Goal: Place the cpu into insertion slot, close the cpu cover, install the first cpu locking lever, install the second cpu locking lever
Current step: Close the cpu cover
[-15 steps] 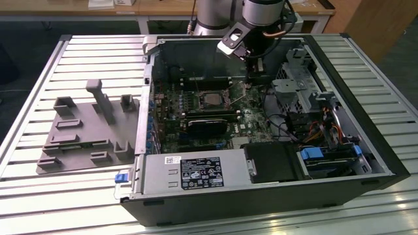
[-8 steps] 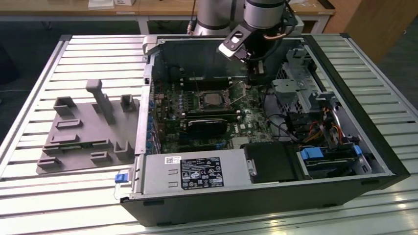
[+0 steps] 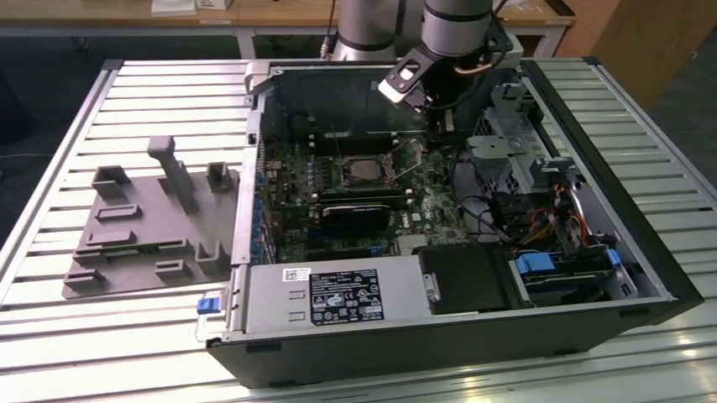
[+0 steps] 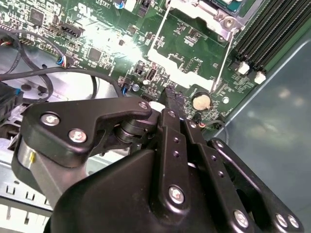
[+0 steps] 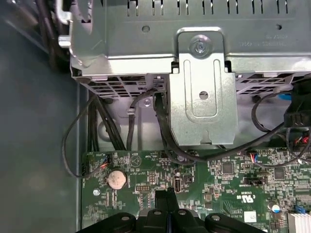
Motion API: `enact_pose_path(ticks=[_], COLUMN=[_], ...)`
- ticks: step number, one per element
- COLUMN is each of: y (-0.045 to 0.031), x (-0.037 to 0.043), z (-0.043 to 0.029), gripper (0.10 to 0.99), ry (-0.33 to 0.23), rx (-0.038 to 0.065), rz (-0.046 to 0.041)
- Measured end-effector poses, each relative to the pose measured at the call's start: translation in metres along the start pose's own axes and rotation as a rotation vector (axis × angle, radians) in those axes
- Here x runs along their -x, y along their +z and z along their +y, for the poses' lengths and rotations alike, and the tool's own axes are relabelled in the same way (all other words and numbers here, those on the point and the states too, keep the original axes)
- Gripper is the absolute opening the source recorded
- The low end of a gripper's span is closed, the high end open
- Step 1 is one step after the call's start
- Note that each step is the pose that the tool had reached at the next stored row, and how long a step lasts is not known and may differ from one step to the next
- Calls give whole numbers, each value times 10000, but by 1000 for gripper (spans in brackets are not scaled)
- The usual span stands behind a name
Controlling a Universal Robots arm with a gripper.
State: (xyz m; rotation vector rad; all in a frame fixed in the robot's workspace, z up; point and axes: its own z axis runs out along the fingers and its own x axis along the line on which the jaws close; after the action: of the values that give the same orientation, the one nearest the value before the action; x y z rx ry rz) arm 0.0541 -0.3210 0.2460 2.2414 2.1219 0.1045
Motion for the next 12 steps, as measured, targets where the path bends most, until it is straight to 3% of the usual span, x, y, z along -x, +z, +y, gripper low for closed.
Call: enact_pose_path(ticks=[6,11,12], y=[105,118,119], x=[1,1,1], z=[0,-1,0], gripper=[102,102,102], ry=[76,83,83], rx=[-24,-32,-72], rz=[-8,-10,-11])
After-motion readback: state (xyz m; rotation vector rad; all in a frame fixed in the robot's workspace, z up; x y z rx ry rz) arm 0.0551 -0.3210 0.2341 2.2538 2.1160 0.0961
